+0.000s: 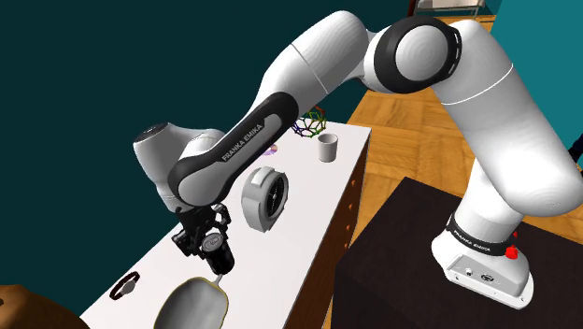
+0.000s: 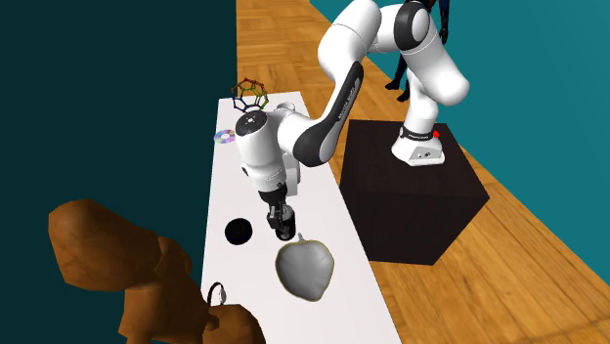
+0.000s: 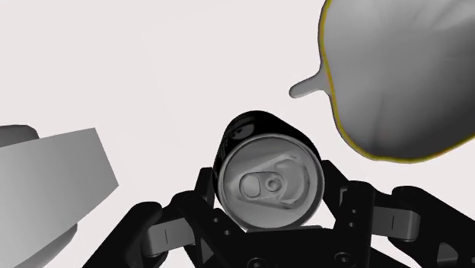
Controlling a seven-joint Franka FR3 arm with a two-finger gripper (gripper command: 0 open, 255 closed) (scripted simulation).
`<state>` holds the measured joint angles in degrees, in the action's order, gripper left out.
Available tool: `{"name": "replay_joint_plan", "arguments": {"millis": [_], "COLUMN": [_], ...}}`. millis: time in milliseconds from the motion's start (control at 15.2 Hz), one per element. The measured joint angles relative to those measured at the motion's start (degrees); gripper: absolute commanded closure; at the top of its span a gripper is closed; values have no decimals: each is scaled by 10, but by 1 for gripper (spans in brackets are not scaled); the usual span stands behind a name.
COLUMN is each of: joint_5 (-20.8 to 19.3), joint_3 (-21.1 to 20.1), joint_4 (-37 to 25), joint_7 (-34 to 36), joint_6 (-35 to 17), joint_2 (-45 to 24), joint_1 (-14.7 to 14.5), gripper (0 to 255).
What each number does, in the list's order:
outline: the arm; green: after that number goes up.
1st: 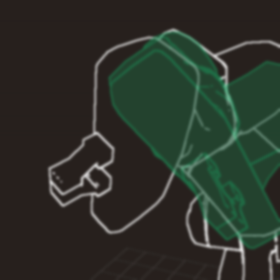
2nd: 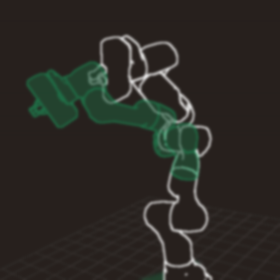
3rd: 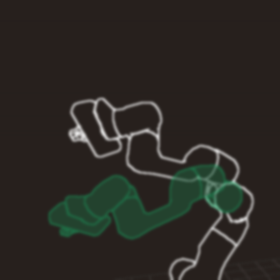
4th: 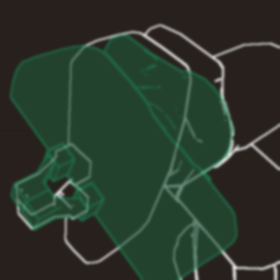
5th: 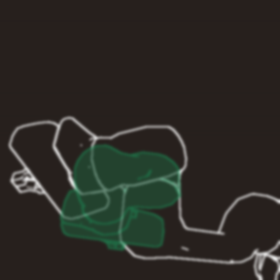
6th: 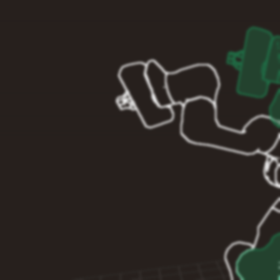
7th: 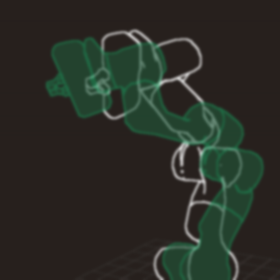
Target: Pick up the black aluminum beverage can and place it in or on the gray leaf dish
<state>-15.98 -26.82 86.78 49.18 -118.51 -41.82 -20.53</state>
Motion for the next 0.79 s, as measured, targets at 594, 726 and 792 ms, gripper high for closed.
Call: {"name": "replay_joint_plan", "arguments": {"millis": [594, 726, 792], "joint_5": [2, 5, 7], "joint_3": [-1, -4, -5], "joint_4": [-3, -2, -6], "joint_7": [0, -2, -2], "joint_6": [7, 16, 22], "joint_2": [3, 13, 15], "joint_1": [0, 3, 2], "gripper": [255, 255, 255]}}
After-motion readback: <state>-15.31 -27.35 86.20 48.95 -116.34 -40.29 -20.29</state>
